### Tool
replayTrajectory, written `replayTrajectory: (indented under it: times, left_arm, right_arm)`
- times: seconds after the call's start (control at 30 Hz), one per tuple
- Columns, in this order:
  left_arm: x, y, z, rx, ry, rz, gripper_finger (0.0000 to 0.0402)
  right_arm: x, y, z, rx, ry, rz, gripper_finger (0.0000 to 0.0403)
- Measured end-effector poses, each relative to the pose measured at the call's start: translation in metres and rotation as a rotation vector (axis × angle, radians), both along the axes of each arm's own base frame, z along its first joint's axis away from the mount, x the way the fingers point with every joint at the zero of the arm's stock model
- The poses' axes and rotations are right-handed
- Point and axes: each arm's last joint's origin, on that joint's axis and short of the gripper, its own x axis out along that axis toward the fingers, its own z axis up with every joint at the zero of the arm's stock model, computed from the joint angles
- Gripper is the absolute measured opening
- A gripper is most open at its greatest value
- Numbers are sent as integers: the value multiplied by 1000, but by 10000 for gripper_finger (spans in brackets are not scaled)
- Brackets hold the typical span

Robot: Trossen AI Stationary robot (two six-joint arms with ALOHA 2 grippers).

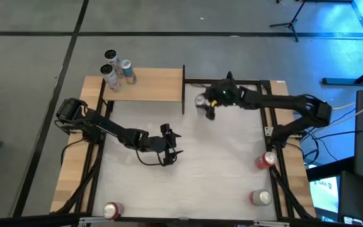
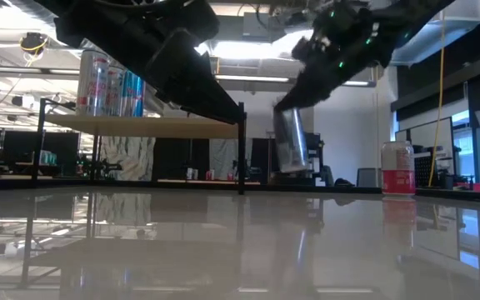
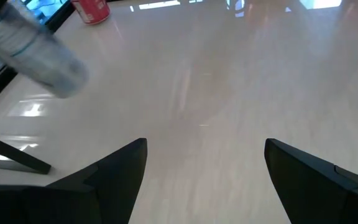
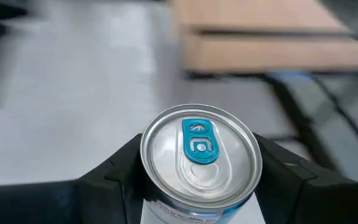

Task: Place canned beverage on shelf
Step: Put the blue soda can on the shelf aligned with the blue soda can

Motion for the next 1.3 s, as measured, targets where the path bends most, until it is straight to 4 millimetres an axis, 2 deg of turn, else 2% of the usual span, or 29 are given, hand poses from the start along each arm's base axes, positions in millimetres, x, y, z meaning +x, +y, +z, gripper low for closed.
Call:
replayTrajectory:
  times: [0.13,0.27,0.53,0.7,0.83,1.07,1.3]
  left_arm:
    - [0,0,0,0,0,0,314]
    - [0,-1,0,-12,4,-20,314]
    - [0,-5,-2,-63,37,-144,314]
    - [-6,-7,-11,-189,145,-199,314]
    - [-13,-6,-17,-236,225,-136,314]
    - [-18,-8,-24,-220,226,-107,314]
    - [-17,-8,-22,-212,201,-93,314]
  right_arm:
    - [8,36,5,59,-34,219,215]
    - [18,71,2,73,-46,427,215]
    - [35,111,-9,35,-101,626,215]
    - [50,123,-24,3,-159,715,215]
    - [62,125,-36,-1,-209,730,215]
    - [69,125,-57,21,-166,731,215]
    - [70,125,-60,18,-160,725,215]
